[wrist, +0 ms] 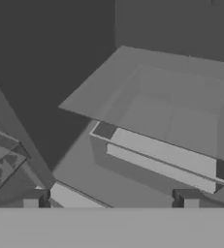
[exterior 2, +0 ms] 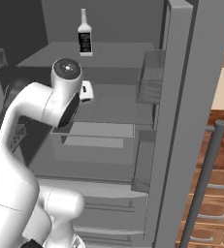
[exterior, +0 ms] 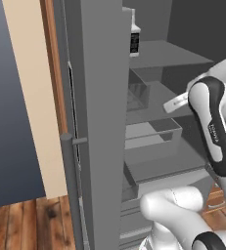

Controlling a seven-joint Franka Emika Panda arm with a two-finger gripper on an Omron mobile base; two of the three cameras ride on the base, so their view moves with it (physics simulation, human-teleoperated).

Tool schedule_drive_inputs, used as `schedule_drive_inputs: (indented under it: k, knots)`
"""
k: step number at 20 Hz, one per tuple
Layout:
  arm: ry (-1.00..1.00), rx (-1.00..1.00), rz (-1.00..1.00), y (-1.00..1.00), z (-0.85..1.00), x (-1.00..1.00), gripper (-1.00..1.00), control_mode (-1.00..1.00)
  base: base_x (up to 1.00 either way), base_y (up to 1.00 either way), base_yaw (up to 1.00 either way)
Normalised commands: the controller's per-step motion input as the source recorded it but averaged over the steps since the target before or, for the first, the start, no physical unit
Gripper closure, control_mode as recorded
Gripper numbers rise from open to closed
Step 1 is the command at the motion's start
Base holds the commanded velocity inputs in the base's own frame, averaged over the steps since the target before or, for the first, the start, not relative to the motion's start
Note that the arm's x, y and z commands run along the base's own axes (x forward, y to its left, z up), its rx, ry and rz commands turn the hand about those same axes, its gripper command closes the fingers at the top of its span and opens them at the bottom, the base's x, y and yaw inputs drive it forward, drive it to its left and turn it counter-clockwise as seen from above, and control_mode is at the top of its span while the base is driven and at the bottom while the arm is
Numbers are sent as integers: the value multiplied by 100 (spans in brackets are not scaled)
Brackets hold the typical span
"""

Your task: Place the liquor and beer on the top shelf of the fridge to keep them out of children's reach, and place the sweet potato on lower shelves for easy access.

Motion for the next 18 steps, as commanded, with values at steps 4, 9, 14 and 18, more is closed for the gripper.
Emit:
schedule_drive_inputs:
  k: [4, 9, 14, 18]
  knots:
    - [2, 0, -37, -1, -44, -61, -100, -100, 0, 0, 0]
    - [0, 0, -41, -9, -33, -43, -100, -100, 0, 0, 0]
    - [0, 0, -16, -34, -1, -32, -100, -100, 0, 0, 0]
    - [0, 0, -7, -39, 0, -48, -100, -100, 0, 0, 0]
